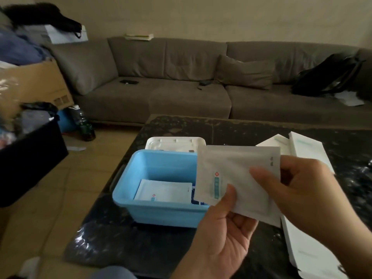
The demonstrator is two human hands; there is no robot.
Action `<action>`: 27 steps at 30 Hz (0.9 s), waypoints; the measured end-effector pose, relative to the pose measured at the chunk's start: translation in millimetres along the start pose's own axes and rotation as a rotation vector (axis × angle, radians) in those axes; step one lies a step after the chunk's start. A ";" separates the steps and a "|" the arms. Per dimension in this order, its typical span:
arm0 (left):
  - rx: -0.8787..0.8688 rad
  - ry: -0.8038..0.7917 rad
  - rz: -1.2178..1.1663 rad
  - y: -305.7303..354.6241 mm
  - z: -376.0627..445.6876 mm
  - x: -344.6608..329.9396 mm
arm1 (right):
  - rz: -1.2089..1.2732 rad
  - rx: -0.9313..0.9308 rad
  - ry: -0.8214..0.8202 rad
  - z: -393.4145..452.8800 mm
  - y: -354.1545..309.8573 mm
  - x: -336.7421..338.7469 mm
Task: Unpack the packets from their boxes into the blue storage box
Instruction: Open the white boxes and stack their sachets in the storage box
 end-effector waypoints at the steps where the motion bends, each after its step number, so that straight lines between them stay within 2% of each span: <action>1: -0.032 -0.009 0.011 7.8 -1.1 0.2 | 0.011 -0.020 -0.012 3.9 -2.6 -1.9; 4: -0.141 -0.015 0.143 38.7 -4.0 4.7 | 0.115 -0.058 -0.072 15.4 -4.7 -7.5; 10: -0.314 -0.131 0.669 110.3 -18.3 5.0 | 0.457 -0.175 -0.210 35.0 -10.5 -21.8; 14: -0.489 -0.076 1.064 160.5 -18.8 3.4 | 0.550 -0.224 -0.290 55.9 -4.0 -42.0; 17: -0.601 0.047 1.346 192.6 -9.8 8.0 | 0.493 -0.237 -0.298 70.3 -1.2 -59.4; 19: -0.768 0.225 1.643 210.7 0.3 14.4 | 0.404 -0.228 -0.281 78.1 -3.1 -69.3; 21: -0.972 0.327 1.774 222.6 8.3 16.3 | 0.266 -0.235 -0.290 85.5 -4.4 -79.8; 23: -1.090 0.281 1.784 227.3 14.0 14.9 | 0.165 -0.288 -0.391 90.0 -5.5 -94.3; 24: -1.094 0.244 1.790 228.4 18.2 13.9 | 0.146 -0.324 -0.450 91.3 -4.9 -103.5; 27: -0.908 0.145 1.853 226.5 34.0 9.4 | 0.153 -0.425 -0.561 91.5 -1.7 -133.1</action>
Point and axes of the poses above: each hand's wrist, its own z-axis towards the middle knuckle, its own x-axis out of the back of the hand, y = z × x, the point moved 1 cm from there along z, towards the middle knuckle, and after that the axes turned 3 degrees about -x, right-handed, at the moved point
